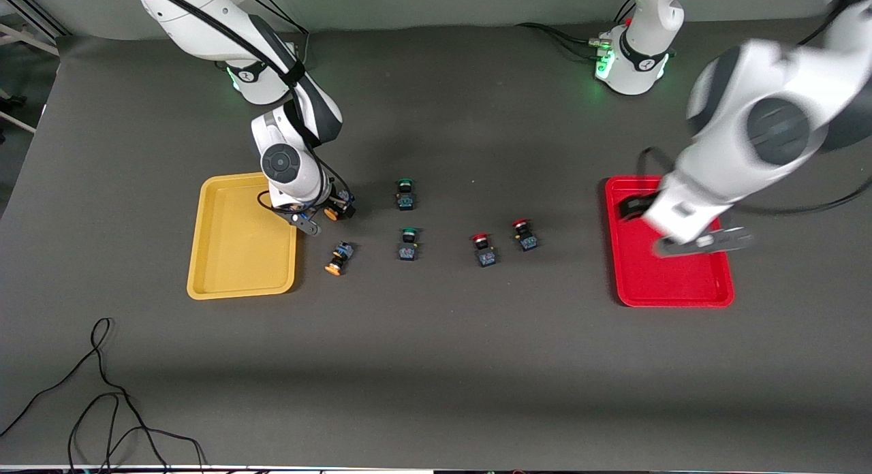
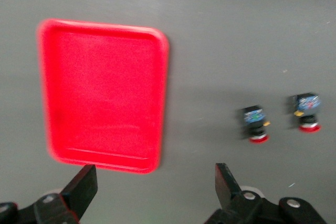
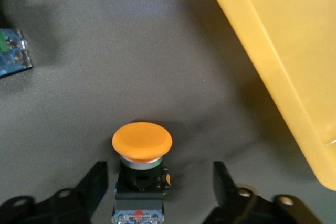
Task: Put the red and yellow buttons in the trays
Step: 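Grasp the yellow button with the right gripper while the left gripper reaches a red button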
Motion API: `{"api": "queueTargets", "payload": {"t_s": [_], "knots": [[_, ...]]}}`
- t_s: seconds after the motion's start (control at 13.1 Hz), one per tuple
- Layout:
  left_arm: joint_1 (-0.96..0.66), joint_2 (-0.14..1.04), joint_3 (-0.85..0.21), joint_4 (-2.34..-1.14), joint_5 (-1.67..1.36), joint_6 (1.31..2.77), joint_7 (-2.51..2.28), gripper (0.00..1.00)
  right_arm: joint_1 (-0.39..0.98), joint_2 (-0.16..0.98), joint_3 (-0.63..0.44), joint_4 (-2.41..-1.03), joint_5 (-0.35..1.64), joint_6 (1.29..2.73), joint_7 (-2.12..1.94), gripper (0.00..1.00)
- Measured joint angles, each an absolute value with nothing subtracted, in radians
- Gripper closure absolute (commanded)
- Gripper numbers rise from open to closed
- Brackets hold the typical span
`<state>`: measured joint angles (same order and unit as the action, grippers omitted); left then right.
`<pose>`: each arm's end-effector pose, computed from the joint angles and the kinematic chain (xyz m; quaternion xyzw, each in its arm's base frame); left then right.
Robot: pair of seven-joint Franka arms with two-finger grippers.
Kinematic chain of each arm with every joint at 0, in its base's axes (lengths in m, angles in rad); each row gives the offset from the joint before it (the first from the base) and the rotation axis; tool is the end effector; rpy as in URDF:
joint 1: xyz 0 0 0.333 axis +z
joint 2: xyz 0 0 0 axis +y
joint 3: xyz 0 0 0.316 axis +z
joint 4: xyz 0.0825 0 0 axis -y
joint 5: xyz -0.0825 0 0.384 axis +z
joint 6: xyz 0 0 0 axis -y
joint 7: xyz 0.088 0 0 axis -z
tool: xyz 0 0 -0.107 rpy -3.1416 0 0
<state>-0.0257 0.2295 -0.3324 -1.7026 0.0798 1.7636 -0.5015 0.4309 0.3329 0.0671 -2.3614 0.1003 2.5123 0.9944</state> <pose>0.5767 -0.1937 0.4500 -0.9951 -0.0619 0.0701 0.0333 0.4292 0.2343 0.1733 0.9530 -0.2868 -0.0916 0.0346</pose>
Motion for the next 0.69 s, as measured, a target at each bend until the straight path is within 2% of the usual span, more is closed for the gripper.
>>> {"api": "queueTargets", "payload": {"t_s": [0.08, 0.15, 0.53, 0.69], "knots": [[-0.056, 0.284, -0.346, -1.703, 0.080, 1.811, -0.583, 0.00, 0.431, 0.332, 0.068, -2.360, 0.112, 2.513, 0.995, 0.98], [-0.092, 0.336, -0.351, -1.703, 0.081, 1.860, -0.667, 0.00, 0.431, 0.332, 0.068, -2.359, 0.121, 2.513, 0.995, 1.00], [-0.251, 0.521, -0.355, -1.698, 0.091, 2.098, -1.029, 0.00, 0.430, 0.321, 0.069, -2.354, 0.125, 2.521, 0.999, 1.00], [-0.298, 0.571, -0.355, -1.694, 0.136, 2.165, -1.130, 0.00, 0.427, 0.265, 0.054, -2.337, 0.125, 2.451, 0.999, 1.00]]}}
